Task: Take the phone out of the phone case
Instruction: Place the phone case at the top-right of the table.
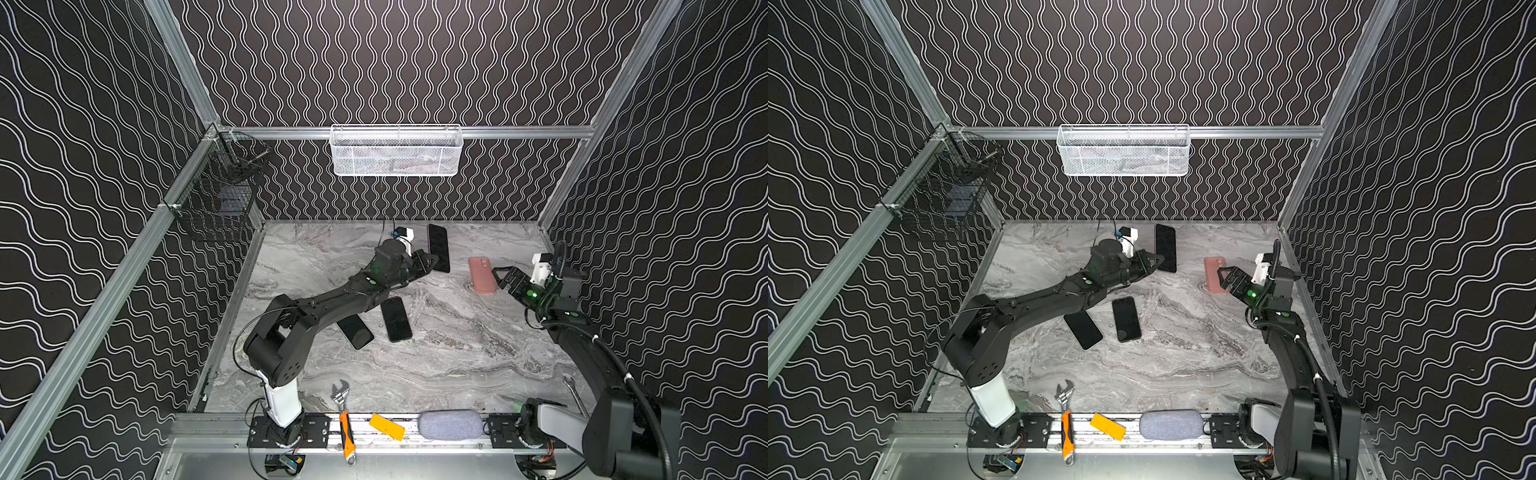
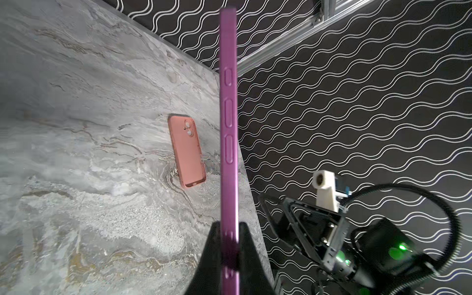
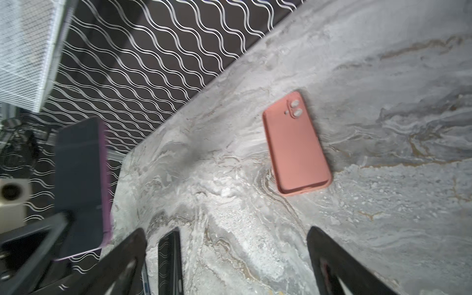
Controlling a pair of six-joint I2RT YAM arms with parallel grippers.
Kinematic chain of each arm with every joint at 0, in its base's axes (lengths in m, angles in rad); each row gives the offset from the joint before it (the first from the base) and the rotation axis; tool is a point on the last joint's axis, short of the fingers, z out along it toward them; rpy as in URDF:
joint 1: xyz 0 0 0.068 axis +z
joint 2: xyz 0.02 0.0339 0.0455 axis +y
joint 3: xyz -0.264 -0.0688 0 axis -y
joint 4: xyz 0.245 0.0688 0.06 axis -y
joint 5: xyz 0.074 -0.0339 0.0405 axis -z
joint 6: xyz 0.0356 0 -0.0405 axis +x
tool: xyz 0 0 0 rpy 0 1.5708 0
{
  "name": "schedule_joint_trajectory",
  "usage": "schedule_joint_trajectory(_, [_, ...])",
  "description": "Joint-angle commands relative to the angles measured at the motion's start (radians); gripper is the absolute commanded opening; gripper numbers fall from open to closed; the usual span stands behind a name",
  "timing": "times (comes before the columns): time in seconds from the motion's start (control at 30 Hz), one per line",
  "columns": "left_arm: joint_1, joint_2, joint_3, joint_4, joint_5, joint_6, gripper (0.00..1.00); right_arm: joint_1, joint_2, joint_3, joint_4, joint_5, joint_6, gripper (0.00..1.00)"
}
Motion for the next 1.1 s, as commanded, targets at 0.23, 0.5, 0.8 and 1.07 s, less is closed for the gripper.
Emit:
schedule_joint_trajectory(0.23, [-0.049,0.119,0.061,0.119,-0.031,-0.048,0.00,0.001,-0.069,-0.031,-0.033,-0.140,-0.002,0.99])
schedule_joint_trajectory(0.5, [-0.070,0.230,0.126,0.129,-0.030,-0.048,0.00,0.001,-0.115,-0.076,-0.010,-0.205,-0.011,0.99])
schedule_joint_trajectory(0.8, [-0.067,0.360,0.207,0.129,-0.034,-0.071,0.00,0.000,-0.140,-0.079,-0.043,-0.232,-0.042,0.99])
schedule_joint_trajectory(1.07, [-0.053,0.470,0.288,0.129,-0.019,-0.102,0.00,0.000,-0.154,-0.095,-0.056,-0.224,-0.058,0.99])
